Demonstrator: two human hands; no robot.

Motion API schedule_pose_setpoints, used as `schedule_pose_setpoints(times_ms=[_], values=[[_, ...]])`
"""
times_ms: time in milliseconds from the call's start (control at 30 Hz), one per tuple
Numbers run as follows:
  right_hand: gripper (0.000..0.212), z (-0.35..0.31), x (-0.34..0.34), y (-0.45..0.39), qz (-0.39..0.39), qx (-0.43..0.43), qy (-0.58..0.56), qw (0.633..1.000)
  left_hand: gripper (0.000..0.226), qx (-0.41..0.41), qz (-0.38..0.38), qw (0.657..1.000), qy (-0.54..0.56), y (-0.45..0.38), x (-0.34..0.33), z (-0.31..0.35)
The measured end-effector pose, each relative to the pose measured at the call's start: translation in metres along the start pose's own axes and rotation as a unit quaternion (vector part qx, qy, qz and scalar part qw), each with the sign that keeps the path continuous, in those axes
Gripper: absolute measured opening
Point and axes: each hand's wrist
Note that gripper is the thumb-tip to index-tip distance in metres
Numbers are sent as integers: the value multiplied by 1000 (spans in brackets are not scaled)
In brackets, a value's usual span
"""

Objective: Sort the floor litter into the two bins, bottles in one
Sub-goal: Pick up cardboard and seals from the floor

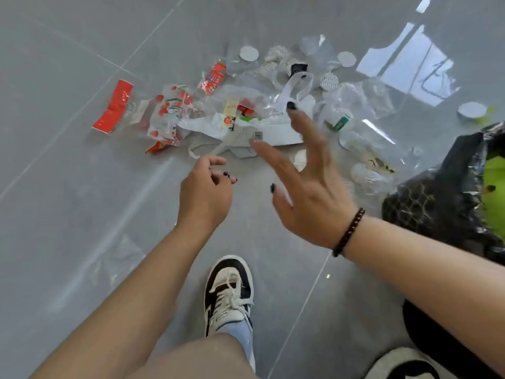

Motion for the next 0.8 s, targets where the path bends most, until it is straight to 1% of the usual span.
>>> schedule_pose_setpoints(times_ms=[33,67,133,167,200,267,300,333,367,400,433,500,533,600,633,667,700,733,800], values=[[71,-13,-29,7,-10,-51,-42,998,24,7,13,1000,-8,-1,11,-7],[73,-27,-53,15,-19,-123,-89,988,23,18,27,999,-13,-1,21,-15],[73,-47,-93,27,-43,-273,-181,944,26,50,65,996,-19,-4,45,-39],[72,-55,-110,32,-57,-325,-208,921,32,69,100,992,-27,-8,60,-55],[71,-57,-119,35,-66,-351,-213,909,41,91,152,984,-37,-13,73,-71],[70,-58,-134,35,-80,-341,-199,915,62,177,272,946,-30,-22,102,-117],[69,-58,-139,33,-87,-326,-189,922,71,246,308,919,-13,-22,116,-142],[68,-55,-139,29,-96,-316,-179,927,80,325,311,893,9,-20,125,-164],[66,-54,-140,23,-107,-309,-172,929,89,405,281,870,32,-15,131,-185],[64,-53,-140,16,-119,-306,-167,930,98,468,228,852,52,-8,133,-205],[61,-51,-139,9,-132,-307,-165,928,105,503,164,846,63,0,131,-220],[51,-54,-142,-4,-185,-321,-178,912,118,520,53,850,61,15,122,-238],[48,-58,-144,-8,-223,-324,-193,899,123,527,15,848,57,20,115,-247],[50,-73,-151,-6,-312,-309,-232,868,133,544,-37,837,41,24,101,-255],[55,-83,-156,-2,-362,-287,-243,853,138,555,-51,830,28,24,94,-258],[62,-94,-162,3,-416,-250,-236,842,140,565,-47,823,6,23,87,-262],[70,-105,-168,9,-466,-204,-215,834,136,574,-25,818,-27,21,81,-265],[78,-114,-174,15,-504,-153,-185,830,130,581,4,811,-62,19,75,-269],[89,-126,-186,23,-543,-56,-123,829,122,579,31,810,-89,16,68,-271]])
Point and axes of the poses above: each hand's wrist, its own y-axis away from the middle knuckle, its own x-axis out of the back of the hand, z = x × y, and after that the axes turned 8 degrees about -y, right-handed
